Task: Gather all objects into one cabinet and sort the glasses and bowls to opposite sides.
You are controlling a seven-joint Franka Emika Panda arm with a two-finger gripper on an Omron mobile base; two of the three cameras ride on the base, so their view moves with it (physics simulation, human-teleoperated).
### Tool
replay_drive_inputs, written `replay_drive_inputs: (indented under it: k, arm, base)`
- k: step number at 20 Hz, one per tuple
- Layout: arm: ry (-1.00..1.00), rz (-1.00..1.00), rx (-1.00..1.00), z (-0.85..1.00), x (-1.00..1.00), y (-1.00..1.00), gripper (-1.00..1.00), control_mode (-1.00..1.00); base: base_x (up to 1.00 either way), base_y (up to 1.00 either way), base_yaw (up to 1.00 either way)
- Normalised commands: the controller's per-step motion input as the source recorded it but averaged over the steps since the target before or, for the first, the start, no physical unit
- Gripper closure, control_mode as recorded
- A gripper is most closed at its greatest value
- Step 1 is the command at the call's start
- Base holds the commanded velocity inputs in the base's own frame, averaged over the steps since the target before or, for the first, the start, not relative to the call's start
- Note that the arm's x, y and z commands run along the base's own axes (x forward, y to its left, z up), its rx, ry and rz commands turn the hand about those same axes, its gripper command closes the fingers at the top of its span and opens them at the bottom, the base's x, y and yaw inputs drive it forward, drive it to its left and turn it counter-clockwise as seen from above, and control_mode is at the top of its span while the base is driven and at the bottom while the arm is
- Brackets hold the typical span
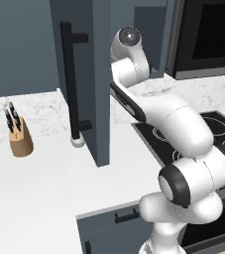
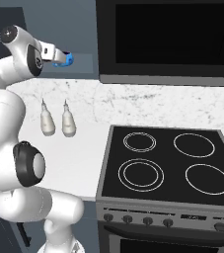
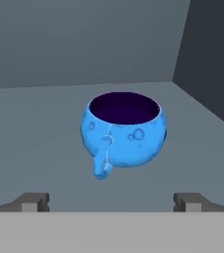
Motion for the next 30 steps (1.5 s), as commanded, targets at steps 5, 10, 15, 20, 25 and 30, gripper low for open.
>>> replay_drive_inputs:
  k: [5, 10, 15, 20, 25, 30]
  arm:
    - [0.01, -0.01, 0.01, 0.04, 0.38, 0.00, -1.00, -1.00]
    - [0.04, -0.02, 0.01, 0.00, 0.36, 0.00, -1.00, -1.00]
    - [0.07, -0.05, 0.00, 0.00, 0.27, 0.11, -1.00, -1.00]
    - [0.05, -0.06, 0.00, -0.02, 0.17, 0.28, 1.00, -1.00]
    - [0.01, -0.05, -0.01, -0.03, 0.13, 0.22, 1.00, -1.00]
    - [0.02, -0.12, 0.00, -0.05, 0.43, -0.02, 1.00, -1.00]
  base:
    - [0.00, 0.00, 0.00]
    - [0.00, 0.00, 0.00]
    - [0.00, 0.00, 0.00]
    - [0.00, 0.00, 0.00]
    - [0.00, 0.00, 0.00]
    - [0.00, 0.00, 0.00]
